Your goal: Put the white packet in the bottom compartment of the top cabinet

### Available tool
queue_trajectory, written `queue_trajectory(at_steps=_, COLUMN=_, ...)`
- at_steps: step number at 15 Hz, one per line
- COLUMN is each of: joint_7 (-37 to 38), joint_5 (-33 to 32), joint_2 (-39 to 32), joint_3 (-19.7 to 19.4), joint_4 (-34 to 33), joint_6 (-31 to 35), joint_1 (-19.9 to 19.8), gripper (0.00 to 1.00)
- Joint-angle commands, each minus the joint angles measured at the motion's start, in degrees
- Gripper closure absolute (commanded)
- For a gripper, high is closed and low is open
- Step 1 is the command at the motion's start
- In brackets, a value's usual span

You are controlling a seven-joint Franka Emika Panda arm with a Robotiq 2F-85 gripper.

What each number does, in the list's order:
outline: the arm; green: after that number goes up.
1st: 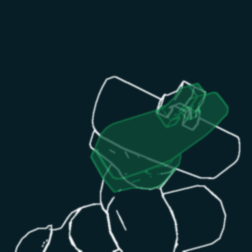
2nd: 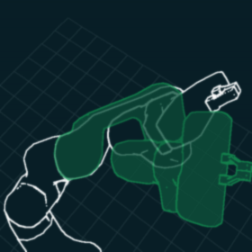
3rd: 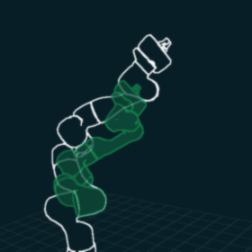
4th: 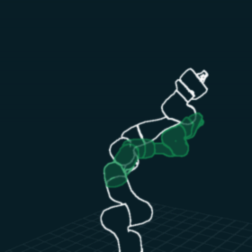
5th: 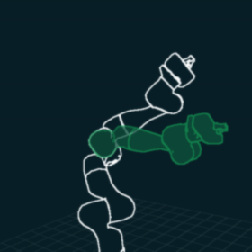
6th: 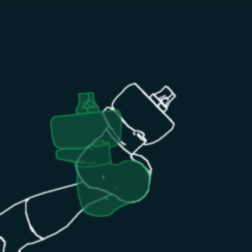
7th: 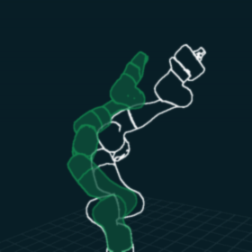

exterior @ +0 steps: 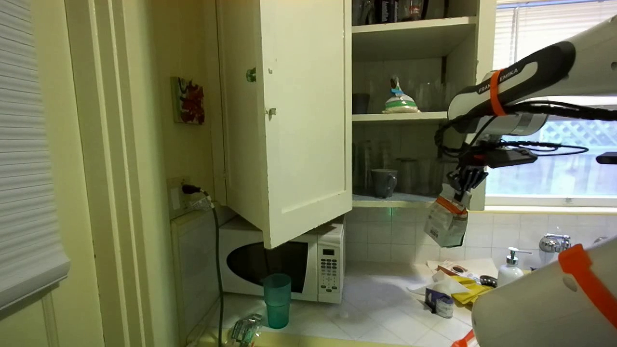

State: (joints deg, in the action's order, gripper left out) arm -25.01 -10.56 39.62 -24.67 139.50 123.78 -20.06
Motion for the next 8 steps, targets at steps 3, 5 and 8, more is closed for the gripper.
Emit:
queue_trajectory(at_steps=3, joint_7=-1.0, joint_5=2.0, joint_2=1.3, joint_3=-0.5, joint_4=-4.0, joint_6=-8.6, joint_1=2.9, gripper=0.99)
queue_trajectory(at_steps=5, joint_7=-0.8, joint_5=2.5, joint_2=1.6, joint_3=-0.5, joint_4=-5.1, joint_6=-9.1, joint_1=3.5, gripper=0.99)
queue_trajectory(at_steps=8, joint_7=-0.6, joint_5=3.1, joint_2=2.3, joint_3=-0.5, joint_4=-6.4, joint_6=-8.9, joint_1=4.1, gripper=0.99)
